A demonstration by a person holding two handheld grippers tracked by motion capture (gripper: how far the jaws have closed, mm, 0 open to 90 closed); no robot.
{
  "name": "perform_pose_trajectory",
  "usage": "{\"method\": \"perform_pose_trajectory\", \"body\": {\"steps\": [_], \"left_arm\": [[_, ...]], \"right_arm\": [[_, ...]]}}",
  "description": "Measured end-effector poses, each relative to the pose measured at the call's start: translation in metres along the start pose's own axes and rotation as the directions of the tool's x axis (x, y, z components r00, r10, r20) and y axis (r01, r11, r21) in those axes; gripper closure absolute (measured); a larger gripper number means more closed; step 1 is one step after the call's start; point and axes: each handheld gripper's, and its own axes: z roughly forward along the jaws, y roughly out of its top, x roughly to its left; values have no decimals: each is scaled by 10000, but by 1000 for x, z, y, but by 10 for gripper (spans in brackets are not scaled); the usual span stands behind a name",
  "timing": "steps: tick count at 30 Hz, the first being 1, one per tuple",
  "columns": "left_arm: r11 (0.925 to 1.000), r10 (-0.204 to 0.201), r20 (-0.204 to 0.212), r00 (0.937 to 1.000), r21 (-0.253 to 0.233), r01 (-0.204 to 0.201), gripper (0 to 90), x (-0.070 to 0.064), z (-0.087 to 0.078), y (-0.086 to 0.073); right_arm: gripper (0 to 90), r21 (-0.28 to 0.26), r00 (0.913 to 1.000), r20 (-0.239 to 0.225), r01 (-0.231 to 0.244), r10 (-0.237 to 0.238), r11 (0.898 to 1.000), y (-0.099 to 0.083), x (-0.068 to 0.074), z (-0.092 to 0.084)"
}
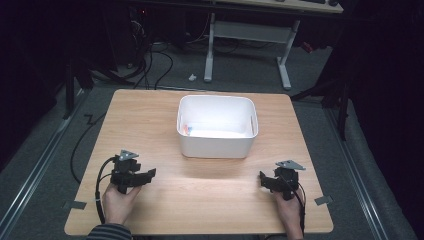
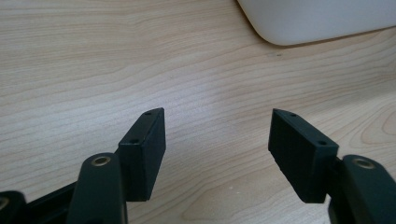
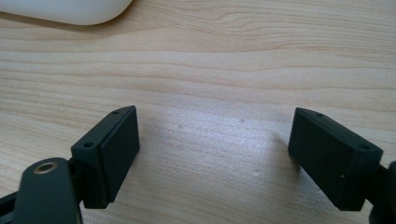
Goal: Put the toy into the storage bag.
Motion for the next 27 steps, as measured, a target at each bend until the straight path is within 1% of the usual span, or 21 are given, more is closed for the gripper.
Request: {"method": "perform_pose_trajectory", "body": {"steps": [5, 13, 19, 27], "left_arm": [[9999, 82, -56, 10000, 84, -81, 364, -2, 7, -3], [9999, 60, -96, 9999, 158, -58, 361, -3, 17, -6], [9999, -59, -124, 9999, 101, 60, 361, -2, 22, -8], [10000, -93, -313, 9995, 29, 94, 362, -2, 29, -10]], "right_arm": [[165, -4, 10000, 2, 18, -18, 10000, 0, 0, 0], [165, -10, 10000, 7, 29, -29, 10000, 0, 0, 0], [165, -5, 10000, 7, 15, -15, 10000, 0, 0, 0], [165, 0, 10000, 9, 8, -8, 10000, 0, 0, 0]]}}
